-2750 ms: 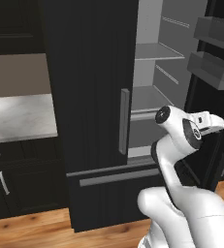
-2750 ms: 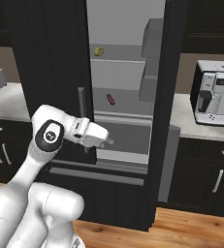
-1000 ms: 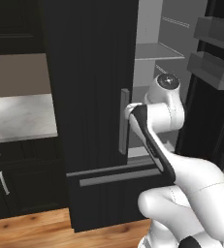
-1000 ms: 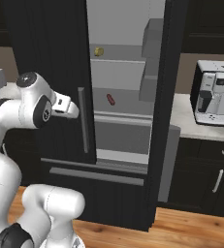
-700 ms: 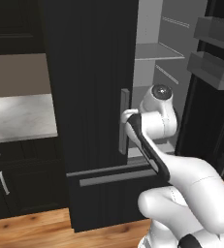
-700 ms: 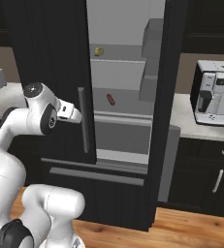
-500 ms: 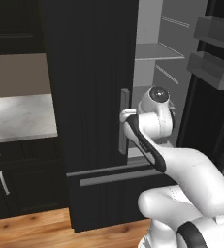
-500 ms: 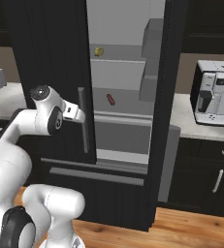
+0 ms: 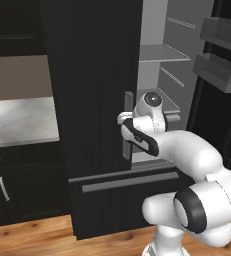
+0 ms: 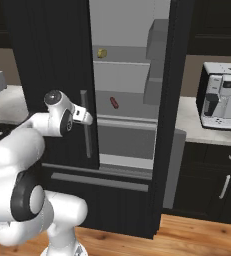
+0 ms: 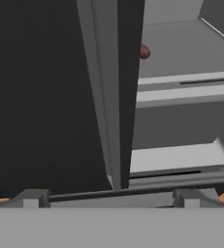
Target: Retrieve the sausage and cheese from the fridge and place them on the cutting board on the counter.
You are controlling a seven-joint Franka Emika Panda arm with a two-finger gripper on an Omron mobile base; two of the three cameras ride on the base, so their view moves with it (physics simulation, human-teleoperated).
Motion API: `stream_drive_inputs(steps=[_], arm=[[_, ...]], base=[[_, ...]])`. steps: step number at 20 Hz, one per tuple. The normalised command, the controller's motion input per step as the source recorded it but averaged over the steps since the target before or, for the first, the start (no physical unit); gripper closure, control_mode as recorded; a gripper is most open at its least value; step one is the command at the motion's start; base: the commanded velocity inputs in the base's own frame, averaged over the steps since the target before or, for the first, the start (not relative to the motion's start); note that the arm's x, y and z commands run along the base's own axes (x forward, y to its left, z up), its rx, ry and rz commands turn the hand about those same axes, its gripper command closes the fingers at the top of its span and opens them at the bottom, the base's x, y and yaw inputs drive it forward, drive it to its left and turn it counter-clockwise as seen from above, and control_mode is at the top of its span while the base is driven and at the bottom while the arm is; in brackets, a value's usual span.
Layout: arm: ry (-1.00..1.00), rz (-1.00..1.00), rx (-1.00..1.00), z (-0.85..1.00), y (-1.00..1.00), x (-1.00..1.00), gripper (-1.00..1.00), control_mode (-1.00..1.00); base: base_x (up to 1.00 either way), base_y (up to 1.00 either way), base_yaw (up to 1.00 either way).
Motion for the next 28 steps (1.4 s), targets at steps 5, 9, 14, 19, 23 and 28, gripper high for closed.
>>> stream_drive_inputs(steps=[5, 9, 14, 19, 23, 28], arm=[[0.0, 0.0, 0.0, -0.16, 0.0, 0.69, -1.0, -1.0], [0.0, 0.0, 0.0, -0.24, 0.0, 0.76, -1.0, -1.0], [0.0, 0.0, 0.0, -0.33, 0.0, 0.68, -1.0, -1.0], [-0.02, 0.0, 0.0, -0.31, 0.02, 0.54, -1.0, -1.0], [-0.05, -0.01, 0.0, -0.26, 0.11, 0.53, -1.0, -1.0], [0.05, -0.02, 0.0, -0.15, 0.04, 0.63, 1.0, -1.0]], base=[[0.0, 0.0, 0.0], [0.0, 0.0, 0.0], [0.0, 0.0, 0.0], [0.0, 0.0, 0.0], [0.0, 0.0, 0.0], [0.0, 0.0, 0.0]])
